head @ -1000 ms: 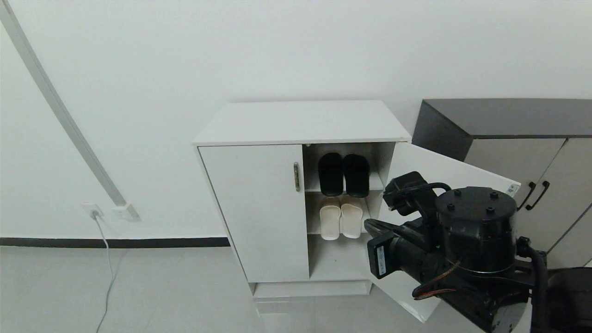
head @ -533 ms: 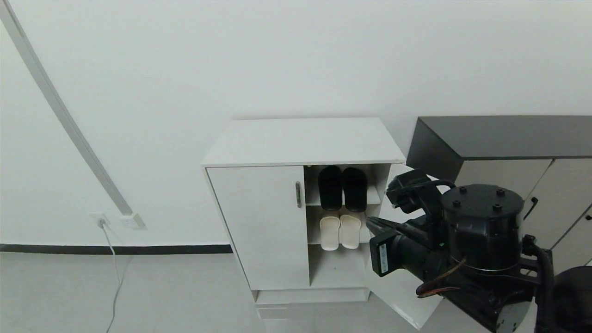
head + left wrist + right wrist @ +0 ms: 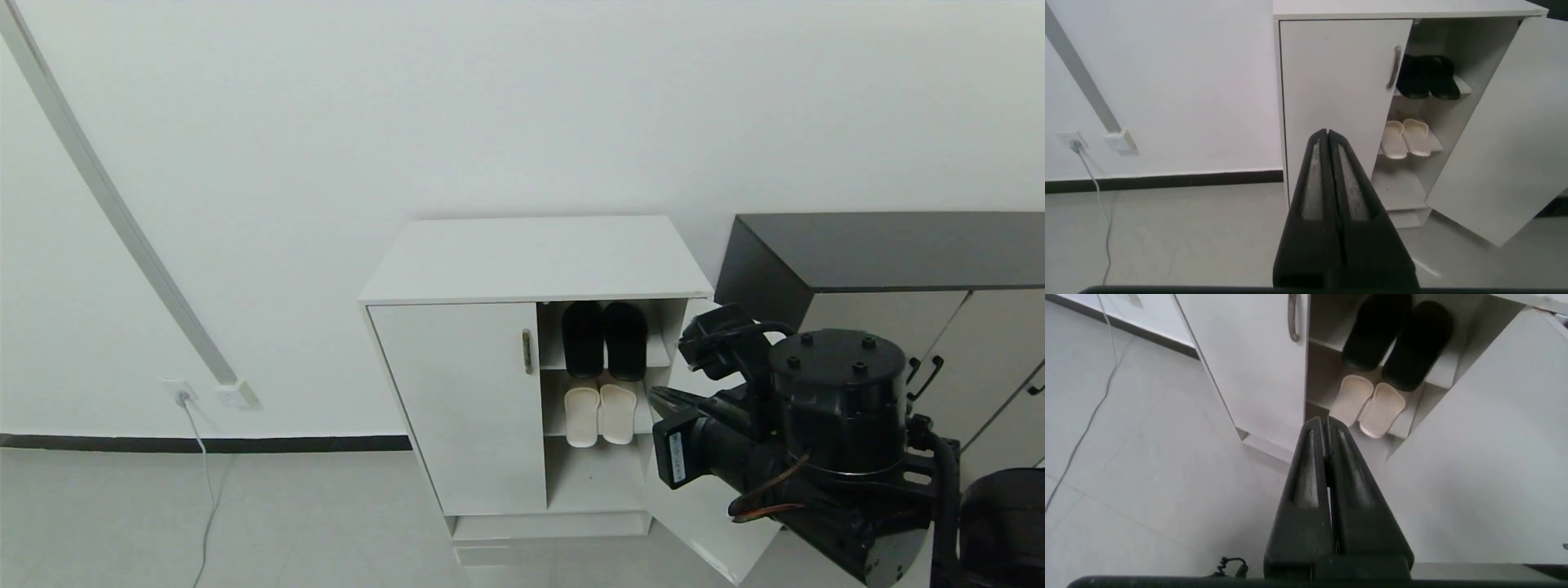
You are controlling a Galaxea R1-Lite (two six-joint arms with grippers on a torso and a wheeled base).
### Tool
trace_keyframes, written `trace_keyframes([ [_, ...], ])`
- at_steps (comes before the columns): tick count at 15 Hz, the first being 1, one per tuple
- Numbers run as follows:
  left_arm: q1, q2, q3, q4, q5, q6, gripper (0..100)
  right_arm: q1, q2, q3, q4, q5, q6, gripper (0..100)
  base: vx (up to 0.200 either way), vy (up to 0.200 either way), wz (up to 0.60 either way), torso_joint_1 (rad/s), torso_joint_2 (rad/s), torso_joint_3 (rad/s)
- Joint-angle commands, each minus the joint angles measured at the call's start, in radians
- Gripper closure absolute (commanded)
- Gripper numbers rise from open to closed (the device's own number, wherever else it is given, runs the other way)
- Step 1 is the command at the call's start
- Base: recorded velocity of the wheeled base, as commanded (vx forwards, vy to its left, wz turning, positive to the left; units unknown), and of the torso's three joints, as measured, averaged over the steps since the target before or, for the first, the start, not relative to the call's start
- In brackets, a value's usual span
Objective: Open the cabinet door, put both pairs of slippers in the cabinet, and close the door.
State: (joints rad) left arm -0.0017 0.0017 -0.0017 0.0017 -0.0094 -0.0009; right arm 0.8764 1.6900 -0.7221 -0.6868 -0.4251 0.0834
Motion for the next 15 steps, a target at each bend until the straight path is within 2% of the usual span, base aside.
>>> trace_keyframes([
  [1,0.000,0.000,0.000,0.000,0.000,-0.001,100,-0.002,0.005,0.000,-0.002,0.000,0.001,100,0.000,0.000,-0.60,0.002,0.00,0.012],
  [6,0.000,0.000,0.000,0.000,0.002,-0.001,100,-0.011,0.005,0.001,-0.020,0.002,0.001,100,0.000,0.000,-0.60,0.004,0.00,0.000],
  [11,0.000,0.000,0.000,0.000,0.002,-0.001,100,-0.027,0.010,0.000,-0.034,0.002,-0.005,100,0.000,0.000,0.00,0.000,0.00,0.000],
  [13,0.000,0.000,0.000,0.000,0.002,-0.002,100,-0.034,0.010,-0.005,-0.034,0.000,-0.005,100,-0.200,0.000,0.00,0.010,0.00,0.000],
  [15,0.000,0.000,0.000,0.000,0.000,-0.001,100,-0.112,0.040,-0.062,-0.034,0.000,-0.007,100,-0.100,0.000,0.00,0.004,0.00,0.001],
])
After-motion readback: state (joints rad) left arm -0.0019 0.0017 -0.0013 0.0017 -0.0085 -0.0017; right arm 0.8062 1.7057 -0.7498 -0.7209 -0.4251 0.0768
